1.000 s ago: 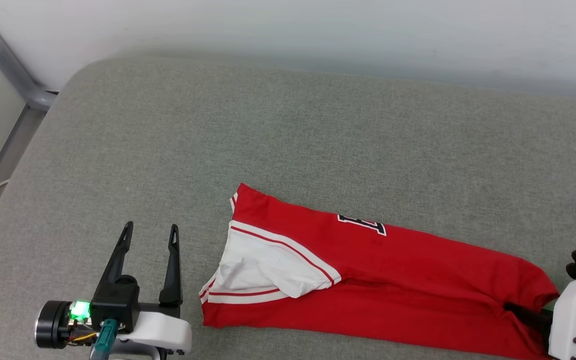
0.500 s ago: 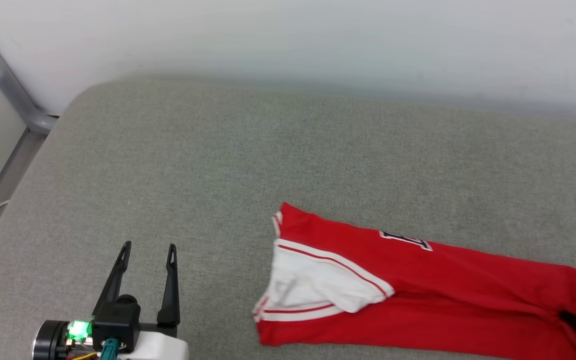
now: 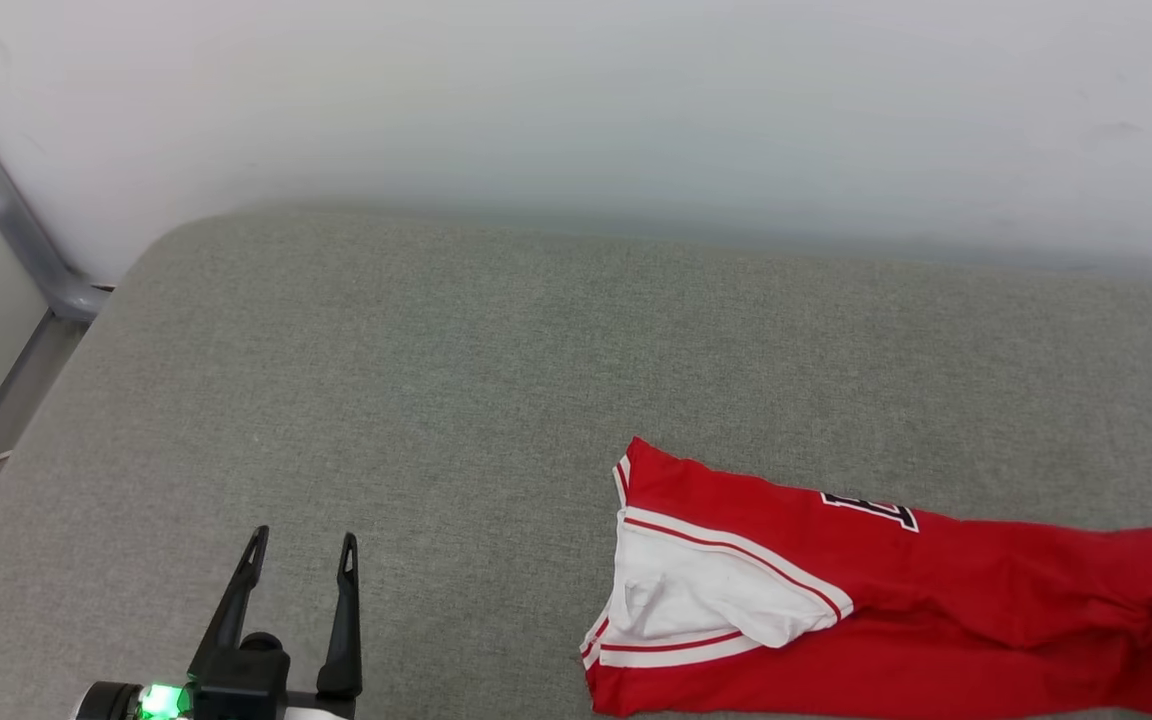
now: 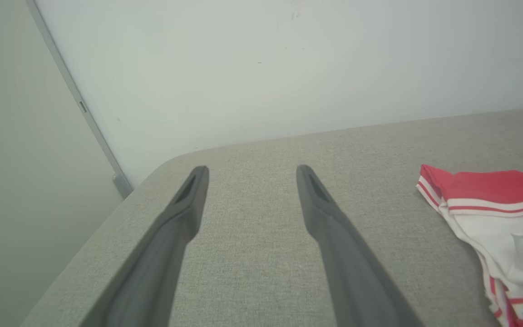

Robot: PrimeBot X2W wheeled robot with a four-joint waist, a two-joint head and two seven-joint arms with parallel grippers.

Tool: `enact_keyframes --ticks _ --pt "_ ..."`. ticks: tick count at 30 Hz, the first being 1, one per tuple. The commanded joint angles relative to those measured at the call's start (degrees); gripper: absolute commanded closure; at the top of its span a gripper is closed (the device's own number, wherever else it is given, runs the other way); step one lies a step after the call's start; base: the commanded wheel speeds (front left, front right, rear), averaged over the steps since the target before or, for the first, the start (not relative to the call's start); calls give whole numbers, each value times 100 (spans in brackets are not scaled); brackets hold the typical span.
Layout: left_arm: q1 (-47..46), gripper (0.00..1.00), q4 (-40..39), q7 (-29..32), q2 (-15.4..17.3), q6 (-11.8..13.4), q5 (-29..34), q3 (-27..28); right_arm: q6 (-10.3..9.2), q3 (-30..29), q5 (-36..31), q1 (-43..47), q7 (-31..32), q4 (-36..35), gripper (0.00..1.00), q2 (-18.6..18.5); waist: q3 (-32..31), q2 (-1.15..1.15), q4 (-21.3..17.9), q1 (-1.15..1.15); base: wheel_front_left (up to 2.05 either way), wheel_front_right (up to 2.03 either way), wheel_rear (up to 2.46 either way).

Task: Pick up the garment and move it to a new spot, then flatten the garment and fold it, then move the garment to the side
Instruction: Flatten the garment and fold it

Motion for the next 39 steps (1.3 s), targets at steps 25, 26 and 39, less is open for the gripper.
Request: enact_keyframes --ticks 25,26,39 --pt "-366 0 174 -13 -242 -185 18 -380 -5 1493 -633 -1448 973 -1267 100 1524 270 -1 315 0 0 0 0" --pt "-386 0 179 -13 -248 -188 14 -381 -5 1612 -665 -1547 916 -1159 100 1584 288 -1 335 0 0 0 0" --pt "-544 0 207 -12 -319 -200 -13 -378 -4 2414 -979 -2307 59 268 100 2203 521 -1 463 0 0 0 0"
